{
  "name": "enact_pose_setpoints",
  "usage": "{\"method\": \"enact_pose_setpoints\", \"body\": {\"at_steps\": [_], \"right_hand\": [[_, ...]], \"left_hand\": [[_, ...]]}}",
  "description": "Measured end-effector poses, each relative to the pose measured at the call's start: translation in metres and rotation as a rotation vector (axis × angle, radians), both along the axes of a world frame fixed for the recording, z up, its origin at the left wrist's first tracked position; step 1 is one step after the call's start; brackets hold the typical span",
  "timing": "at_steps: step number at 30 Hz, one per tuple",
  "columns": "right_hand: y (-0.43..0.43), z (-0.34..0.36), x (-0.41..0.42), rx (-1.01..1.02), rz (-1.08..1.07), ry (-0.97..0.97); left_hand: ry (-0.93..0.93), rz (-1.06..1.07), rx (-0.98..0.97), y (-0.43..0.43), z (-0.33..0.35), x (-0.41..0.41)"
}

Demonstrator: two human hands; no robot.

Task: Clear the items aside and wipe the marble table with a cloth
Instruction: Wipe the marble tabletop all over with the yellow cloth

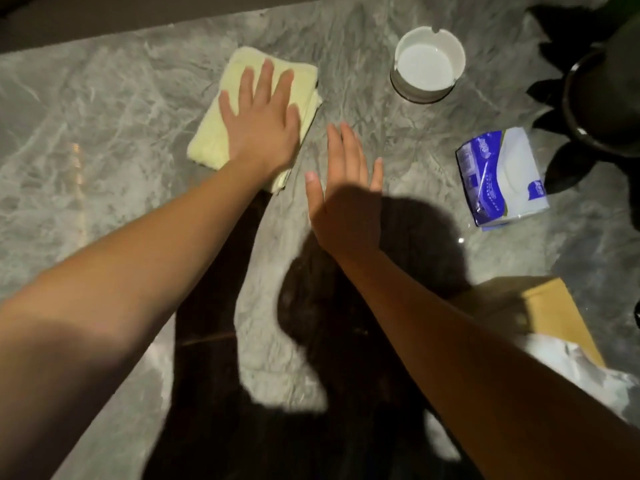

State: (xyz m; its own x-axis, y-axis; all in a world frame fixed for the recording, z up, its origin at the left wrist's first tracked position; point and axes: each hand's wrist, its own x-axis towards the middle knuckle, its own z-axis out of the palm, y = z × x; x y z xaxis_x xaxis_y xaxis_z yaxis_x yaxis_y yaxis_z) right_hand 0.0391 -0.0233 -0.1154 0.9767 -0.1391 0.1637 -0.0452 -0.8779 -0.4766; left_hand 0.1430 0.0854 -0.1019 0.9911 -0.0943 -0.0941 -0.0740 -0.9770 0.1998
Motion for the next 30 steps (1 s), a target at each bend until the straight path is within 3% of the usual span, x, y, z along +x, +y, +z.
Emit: {"method": "enact_pose_setpoints", "body": {"at_steps": [8, 13, 17, 20, 23, 26, 30], "right_hand": [[-0.001, 0.001, -0.001, 0.101, 0.003, -0.009], [-0.001, 0.005, 0.0, 0.264, -0.058, -0.048], [-0.002, 0.015, -0.003, 0.519, -0.117, -0.091], [-0.007, 0.028, -0.01, 0.719, -0.228, -0.066], [-0.002, 0.04, -0.027, 0.588, -0.307, 0.067], [0.002, 0.049, -0.037, 0.539, -0.334, 0.199], [0.004, 0.06, -0.031, 0.572, -0.201, 0.374]], "left_hand": [[0.022, -0.226, 0.067, -0.04, -0.002, 0.044], [0.019, -0.363, 0.089, -0.042, 0.001, 0.021], [0.018, -0.509, 0.143, -0.042, -0.003, -0.034], [-0.046, -0.35, 0.133, -0.041, -0.013, -0.083], [0.01, -0.278, 0.154, -0.049, -0.014, -0.116], [0.107, -0.229, 0.024, -0.053, -0.004, -0.147], [0.015, -0.306, -0.277, -0.018, 0.003, -0.169]]}}
